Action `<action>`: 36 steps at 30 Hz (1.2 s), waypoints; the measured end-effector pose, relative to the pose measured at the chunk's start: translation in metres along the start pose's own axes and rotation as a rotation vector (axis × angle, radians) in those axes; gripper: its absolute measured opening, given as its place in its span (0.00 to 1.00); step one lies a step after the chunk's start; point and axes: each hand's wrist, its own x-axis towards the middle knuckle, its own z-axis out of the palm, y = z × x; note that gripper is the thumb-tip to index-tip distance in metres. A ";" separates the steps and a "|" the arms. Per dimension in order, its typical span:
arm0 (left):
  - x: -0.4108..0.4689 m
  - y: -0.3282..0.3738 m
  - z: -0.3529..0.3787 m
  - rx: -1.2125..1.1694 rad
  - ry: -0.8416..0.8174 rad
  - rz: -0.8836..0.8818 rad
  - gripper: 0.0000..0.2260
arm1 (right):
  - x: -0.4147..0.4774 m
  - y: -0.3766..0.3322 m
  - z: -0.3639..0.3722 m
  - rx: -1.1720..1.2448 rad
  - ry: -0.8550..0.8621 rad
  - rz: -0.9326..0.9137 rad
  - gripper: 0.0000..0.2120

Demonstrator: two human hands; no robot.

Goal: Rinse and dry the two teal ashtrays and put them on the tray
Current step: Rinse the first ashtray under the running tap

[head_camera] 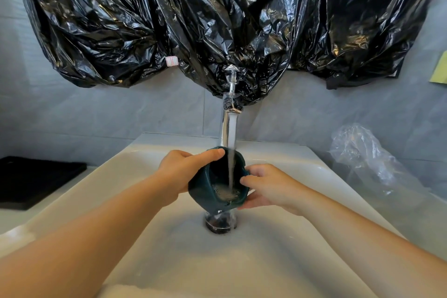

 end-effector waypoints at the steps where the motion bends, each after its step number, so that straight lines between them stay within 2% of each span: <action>1: 0.000 0.000 0.000 -0.002 -0.012 -0.006 0.21 | 0.000 0.000 0.001 0.017 -0.017 0.014 0.12; 8: 0.002 0.002 -0.002 0.021 -0.121 0.012 0.24 | -0.001 0.000 0.004 0.195 -0.025 0.096 0.13; 13: 0.000 0.002 -0.001 0.010 -0.200 0.022 0.23 | -0.001 -0.003 0.008 0.439 0.070 0.168 0.12; 15: 0.001 0.001 0.002 0.034 -0.136 0.077 0.19 | -0.001 -0.004 0.007 0.404 0.062 0.152 0.11; 18: 0.001 0.002 0.002 0.095 -0.009 0.161 0.12 | 0.000 -0.004 0.003 0.166 0.066 0.120 0.13; 21: -0.001 0.000 0.003 0.221 0.028 0.248 0.13 | 0.002 -0.004 0.000 -0.070 0.155 0.016 0.13; 24: -0.003 0.001 0.004 0.267 0.036 0.284 0.19 | 0.002 -0.001 -0.001 -0.044 0.161 -0.042 0.11; 26: -0.004 0.004 0.003 0.201 0.032 0.234 0.21 | 0.001 0.001 0.000 0.055 0.124 0.001 0.12; 31: -0.002 0.003 0.003 0.126 -0.121 0.071 0.23 | 0.002 0.001 0.008 0.346 0.106 0.119 0.12; 33: -0.001 0.001 0.004 0.123 -0.102 0.086 0.19 | 0.002 0.000 0.006 0.320 0.072 0.139 0.11; 36: -0.001 0.000 0.004 0.215 -0.032 0.174 0.14 | 0.000 0.000 0.002 0.115 0.046 0.124 0.12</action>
